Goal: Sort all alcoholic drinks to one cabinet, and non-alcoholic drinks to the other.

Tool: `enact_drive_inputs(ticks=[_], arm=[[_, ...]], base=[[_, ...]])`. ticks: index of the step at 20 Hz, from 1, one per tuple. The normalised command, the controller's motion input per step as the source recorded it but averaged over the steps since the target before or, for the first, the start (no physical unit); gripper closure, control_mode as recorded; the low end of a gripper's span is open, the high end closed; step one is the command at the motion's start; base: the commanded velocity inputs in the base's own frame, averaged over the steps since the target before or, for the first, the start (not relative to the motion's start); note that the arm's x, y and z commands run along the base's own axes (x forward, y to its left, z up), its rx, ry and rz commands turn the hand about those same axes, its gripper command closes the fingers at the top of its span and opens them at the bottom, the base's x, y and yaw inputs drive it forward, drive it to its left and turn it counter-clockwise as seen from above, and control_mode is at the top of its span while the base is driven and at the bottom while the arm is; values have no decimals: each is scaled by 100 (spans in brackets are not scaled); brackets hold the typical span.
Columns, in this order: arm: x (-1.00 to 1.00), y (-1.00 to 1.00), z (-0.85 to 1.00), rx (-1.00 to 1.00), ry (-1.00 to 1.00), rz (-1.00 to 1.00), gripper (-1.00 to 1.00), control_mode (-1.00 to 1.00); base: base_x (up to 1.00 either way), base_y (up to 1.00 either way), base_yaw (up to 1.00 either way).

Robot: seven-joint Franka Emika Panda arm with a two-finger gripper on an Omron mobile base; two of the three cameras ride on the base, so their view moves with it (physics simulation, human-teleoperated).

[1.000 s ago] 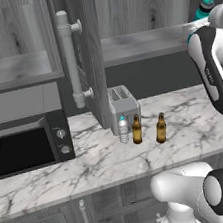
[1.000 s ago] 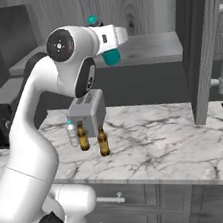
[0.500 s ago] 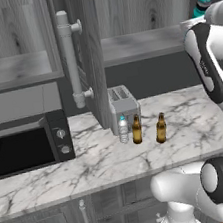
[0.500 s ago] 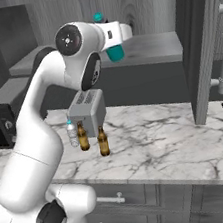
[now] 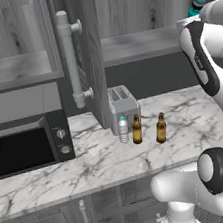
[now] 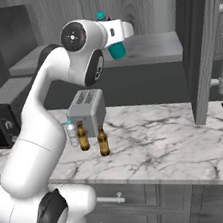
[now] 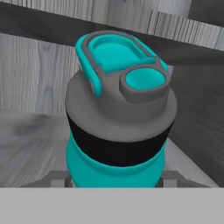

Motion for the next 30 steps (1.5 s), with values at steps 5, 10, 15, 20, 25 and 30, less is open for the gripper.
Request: enact_drive_inputs(ticks=[5, 10, 15, 20, 25, 30], arm=[[23, 0, 0, 0, 0, 0, 100, -100], [23, 0, 0, 0, 0, 0, 100, -100], [20, 0, 0, 0, 0, 0, 100, -100], [18, 0, -3, 0, 0, 0, 100, -100], [18, -2, -5, 0, 0, 0, 100, -100], [16, -2, -5, 0, 0, 0, 100, -100]], base=[[0, 0, 0], [0, 0, 0], [0, 0, 0], [0, 0, 0], [0, 0, 0], [0, 0, 0]])
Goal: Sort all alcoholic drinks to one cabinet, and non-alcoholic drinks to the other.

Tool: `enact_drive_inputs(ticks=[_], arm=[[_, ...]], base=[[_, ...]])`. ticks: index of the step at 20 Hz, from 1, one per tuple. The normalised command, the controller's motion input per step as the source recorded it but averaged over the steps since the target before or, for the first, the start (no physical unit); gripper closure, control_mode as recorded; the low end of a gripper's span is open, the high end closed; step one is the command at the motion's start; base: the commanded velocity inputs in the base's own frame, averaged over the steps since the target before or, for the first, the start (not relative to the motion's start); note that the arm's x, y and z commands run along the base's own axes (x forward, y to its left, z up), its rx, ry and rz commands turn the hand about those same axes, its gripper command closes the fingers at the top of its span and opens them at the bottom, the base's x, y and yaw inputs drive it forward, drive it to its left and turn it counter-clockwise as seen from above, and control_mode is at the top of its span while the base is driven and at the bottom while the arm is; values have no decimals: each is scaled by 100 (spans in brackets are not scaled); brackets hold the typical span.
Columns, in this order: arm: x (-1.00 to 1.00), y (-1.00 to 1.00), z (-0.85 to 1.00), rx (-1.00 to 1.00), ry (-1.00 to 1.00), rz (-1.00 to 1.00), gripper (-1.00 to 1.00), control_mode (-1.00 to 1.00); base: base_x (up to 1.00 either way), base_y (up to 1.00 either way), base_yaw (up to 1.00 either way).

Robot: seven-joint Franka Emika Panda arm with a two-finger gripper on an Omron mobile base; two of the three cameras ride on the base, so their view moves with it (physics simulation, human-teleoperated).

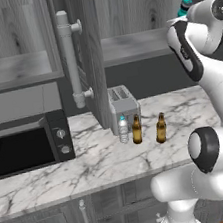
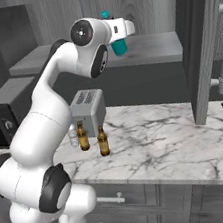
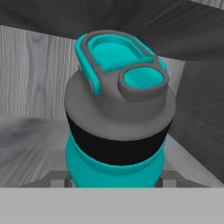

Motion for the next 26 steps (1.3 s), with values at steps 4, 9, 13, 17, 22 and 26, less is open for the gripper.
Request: enact_drive_inputs(ticks=[4, 9, 13, 17, 22, 26], arm=[[15, -2, -5, 0, 0, 0, 100, -100], [13, -3, -6, 0, 2, 0, 100, -100], [12, -5, -7, 0, 3, 0, 100, -100], [10, -8, -7, 1, 2, 0, 100, -100], [11, -9, -7, 0, 0, 0, 100, -100], [11, -8, -8, 0, 0, 0, 100, -100]], base=[[0, 0, 0], [0, 0, 0], [0, 0, 0], [0, 0, 0], [0, 0, 0], [0, 0, 0]])
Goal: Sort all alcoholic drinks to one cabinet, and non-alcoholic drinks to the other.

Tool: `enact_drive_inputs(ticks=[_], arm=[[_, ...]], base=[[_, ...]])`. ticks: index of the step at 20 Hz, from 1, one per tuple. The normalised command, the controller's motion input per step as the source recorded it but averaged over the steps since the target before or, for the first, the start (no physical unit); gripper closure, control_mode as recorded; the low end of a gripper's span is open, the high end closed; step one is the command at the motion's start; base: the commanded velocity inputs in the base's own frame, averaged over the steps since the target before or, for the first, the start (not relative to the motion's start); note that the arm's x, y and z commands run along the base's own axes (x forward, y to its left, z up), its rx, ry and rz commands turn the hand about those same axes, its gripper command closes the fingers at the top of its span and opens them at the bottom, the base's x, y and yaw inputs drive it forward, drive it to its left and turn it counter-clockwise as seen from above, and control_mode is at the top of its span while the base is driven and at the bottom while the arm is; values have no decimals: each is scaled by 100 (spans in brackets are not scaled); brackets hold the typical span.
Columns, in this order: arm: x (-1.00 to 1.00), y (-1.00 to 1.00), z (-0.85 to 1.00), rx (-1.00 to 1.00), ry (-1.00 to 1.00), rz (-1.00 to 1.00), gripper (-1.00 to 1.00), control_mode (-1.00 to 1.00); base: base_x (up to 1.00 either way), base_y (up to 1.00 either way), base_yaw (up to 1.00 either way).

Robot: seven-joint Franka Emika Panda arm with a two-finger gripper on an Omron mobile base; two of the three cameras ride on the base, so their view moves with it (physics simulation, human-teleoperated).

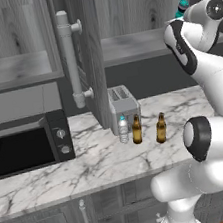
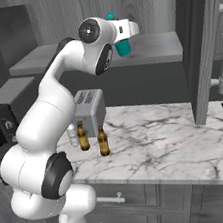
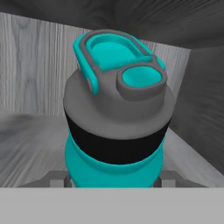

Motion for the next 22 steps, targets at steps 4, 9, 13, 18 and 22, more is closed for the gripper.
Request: enact_drive_inputs(ticks=[4, 9, 13, 18, 22], arm=[[12, -6, -5, 0, 0, 0, 100, -100], [14, -2, -2, 0, 3, 0, 100, -100], [13, 0, -1, 0, 2, 0, 100, -100], [13, 0, -1, 0, 0, 0, 100, -100], [13, 0, -2, 0, 0, 0, 100, -100]], base=[[0, 0, 0], [0, 0, 0], [0, 0, 0], [0, 0, 0], [0, 0, 0]])
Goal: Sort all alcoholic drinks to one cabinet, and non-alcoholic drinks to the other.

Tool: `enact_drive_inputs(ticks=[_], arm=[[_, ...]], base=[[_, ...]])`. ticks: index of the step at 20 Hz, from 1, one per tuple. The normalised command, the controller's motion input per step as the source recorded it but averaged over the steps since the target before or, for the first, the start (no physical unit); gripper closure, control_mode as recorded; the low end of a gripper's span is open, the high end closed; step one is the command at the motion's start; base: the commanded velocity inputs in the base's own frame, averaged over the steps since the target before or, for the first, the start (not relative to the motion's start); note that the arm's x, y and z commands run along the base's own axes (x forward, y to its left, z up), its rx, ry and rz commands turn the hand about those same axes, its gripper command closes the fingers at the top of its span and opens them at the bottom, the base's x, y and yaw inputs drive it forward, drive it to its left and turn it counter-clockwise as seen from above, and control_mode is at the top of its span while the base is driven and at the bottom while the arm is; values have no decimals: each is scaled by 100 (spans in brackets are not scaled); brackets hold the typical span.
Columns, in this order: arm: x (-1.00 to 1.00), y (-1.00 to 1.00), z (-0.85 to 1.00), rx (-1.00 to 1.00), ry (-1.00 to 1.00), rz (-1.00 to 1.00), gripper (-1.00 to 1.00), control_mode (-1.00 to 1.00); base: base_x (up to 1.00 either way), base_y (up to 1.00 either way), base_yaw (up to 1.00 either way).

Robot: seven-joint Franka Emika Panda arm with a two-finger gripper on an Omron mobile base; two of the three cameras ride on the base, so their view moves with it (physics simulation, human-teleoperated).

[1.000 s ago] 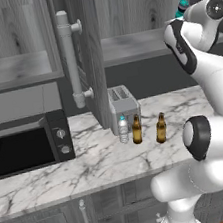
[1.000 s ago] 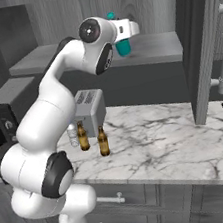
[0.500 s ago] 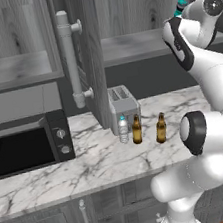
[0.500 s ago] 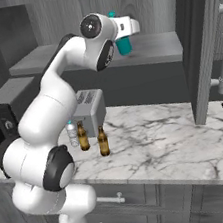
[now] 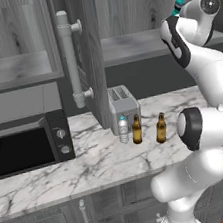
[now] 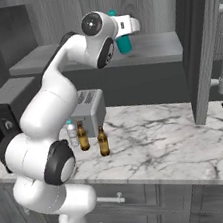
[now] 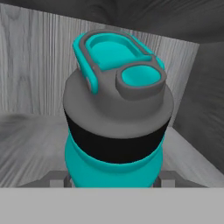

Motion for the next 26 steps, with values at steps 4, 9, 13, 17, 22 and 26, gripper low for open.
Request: enact_drive_inputs(ticks=[4, 9, 13, 17, 22, 26], arm=[[11, 0, -1, 0, 0, 0, 100, -100], [11, 0, 0, 0, 1, 0, 100, -100], [11, 0, 0, 0, 2, 0, 100, -100], [11, 0, 0, 0, 3, 0, 100, -100], [9, 0, 0, 0, 2, 0, 100, -100], [9, 0, 0, 0, 4, 0, 100, -100]], base=[[0, 0, 0], [0, 0, 0], [0, 0, 0], [0, 0, 0], [0, 0, 0], [0, 0, 0]])
